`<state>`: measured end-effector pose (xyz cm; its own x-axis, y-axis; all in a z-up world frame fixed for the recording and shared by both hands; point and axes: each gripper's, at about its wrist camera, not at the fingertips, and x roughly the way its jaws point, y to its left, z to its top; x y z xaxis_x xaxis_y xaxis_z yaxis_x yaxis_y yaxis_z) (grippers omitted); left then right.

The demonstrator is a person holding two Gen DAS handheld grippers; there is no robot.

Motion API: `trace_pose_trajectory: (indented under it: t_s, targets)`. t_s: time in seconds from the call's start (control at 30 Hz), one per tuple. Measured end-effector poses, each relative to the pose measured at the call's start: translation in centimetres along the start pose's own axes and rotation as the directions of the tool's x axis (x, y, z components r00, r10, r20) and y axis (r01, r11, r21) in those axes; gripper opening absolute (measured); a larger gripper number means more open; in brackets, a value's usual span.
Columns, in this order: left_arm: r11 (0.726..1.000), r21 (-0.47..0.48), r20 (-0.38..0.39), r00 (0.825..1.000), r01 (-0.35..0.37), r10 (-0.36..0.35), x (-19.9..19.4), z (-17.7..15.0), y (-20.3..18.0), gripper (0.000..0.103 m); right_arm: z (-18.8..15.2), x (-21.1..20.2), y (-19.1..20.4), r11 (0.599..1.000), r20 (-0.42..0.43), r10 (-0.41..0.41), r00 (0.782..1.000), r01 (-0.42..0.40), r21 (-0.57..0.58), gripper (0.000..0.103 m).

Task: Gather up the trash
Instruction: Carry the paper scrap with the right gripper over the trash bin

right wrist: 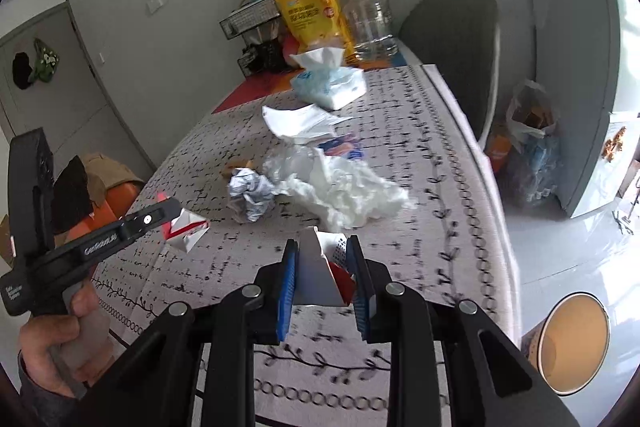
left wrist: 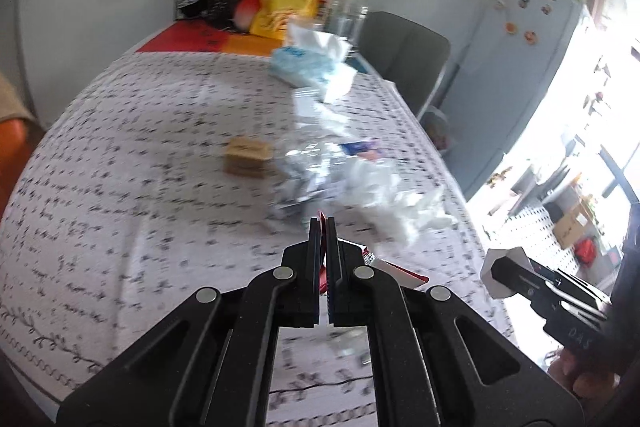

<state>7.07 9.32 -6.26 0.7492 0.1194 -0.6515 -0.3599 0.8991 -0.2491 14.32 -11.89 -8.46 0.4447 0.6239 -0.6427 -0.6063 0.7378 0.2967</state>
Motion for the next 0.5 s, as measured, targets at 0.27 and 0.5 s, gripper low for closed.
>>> trace_pose_trajectory:
  t_s: [0.27,0.5]
  targets:
    - [0.993,0.087,-0.01,0.996,0.085,-0.084,2.3,0.9,-7.2,0.003,0.1,-3.9,-6.8,0.996,0.051,-0.086,0.995,0.084,0.04,0.025]
    - [0.976,0.154,-0.067,0.987,0.155,-0.146,5.1,0.7,-13.7,0.003,-1.0,-7.2,-14.4,0.969,0.079,-0.207,0.975,0.193,0.151,0.025]
